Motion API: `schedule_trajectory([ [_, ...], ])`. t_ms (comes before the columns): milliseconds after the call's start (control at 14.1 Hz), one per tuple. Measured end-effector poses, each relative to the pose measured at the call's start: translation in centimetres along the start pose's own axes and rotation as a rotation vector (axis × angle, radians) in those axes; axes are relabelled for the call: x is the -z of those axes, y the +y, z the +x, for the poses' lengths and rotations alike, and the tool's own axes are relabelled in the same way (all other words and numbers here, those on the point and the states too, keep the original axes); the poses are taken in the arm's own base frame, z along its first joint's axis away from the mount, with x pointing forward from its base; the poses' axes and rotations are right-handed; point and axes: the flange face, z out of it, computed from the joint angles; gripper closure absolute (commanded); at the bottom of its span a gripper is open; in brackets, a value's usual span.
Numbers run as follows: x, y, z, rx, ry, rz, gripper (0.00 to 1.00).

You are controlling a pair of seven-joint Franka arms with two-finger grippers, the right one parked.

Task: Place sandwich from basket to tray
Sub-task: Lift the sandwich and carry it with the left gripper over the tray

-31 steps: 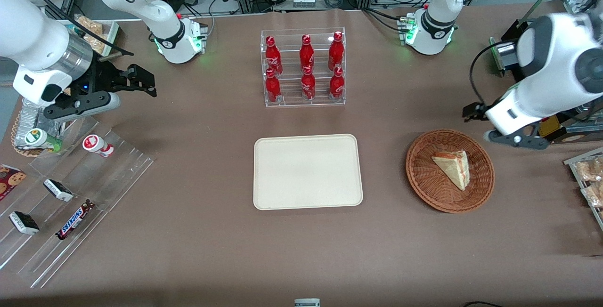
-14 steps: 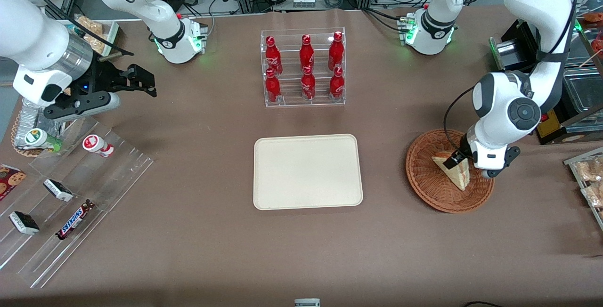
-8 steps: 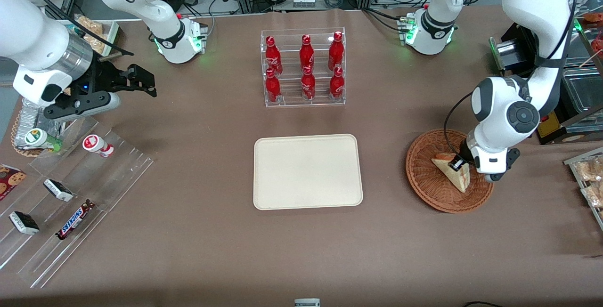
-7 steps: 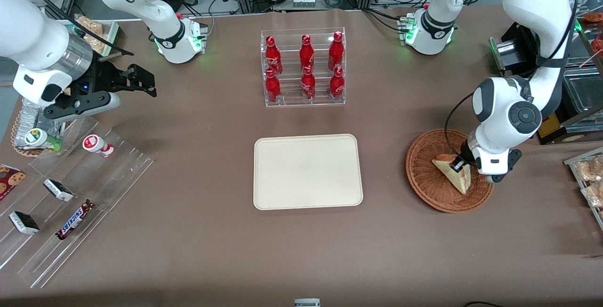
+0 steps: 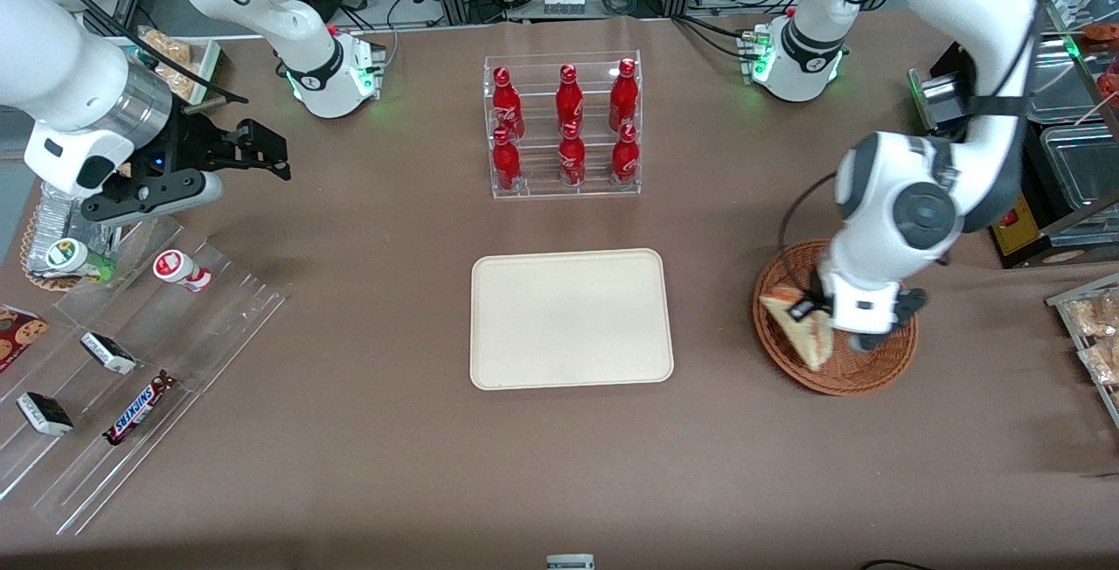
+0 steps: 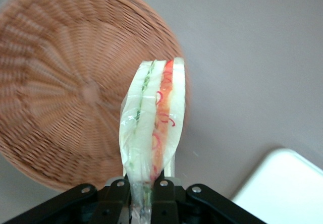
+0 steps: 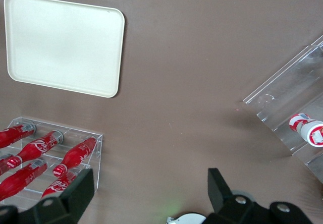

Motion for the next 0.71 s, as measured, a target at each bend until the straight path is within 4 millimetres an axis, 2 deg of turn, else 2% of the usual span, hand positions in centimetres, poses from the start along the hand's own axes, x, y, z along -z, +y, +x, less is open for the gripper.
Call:
schedule_trajectory([
  [212,0.0,6.5,-6.0,-0.051,0.007,-0.019,0.95],
  [354,-1.0,10.7,-10.1,-0.080,0.004,-0.025,0.95],
  [495,-2.0,14.0,-13.4,-0.116,0.003,-0.032,0.95],
  [707,-3.4,17.7,-17.8,-0.192,0.007,-0.056,0.95],
])
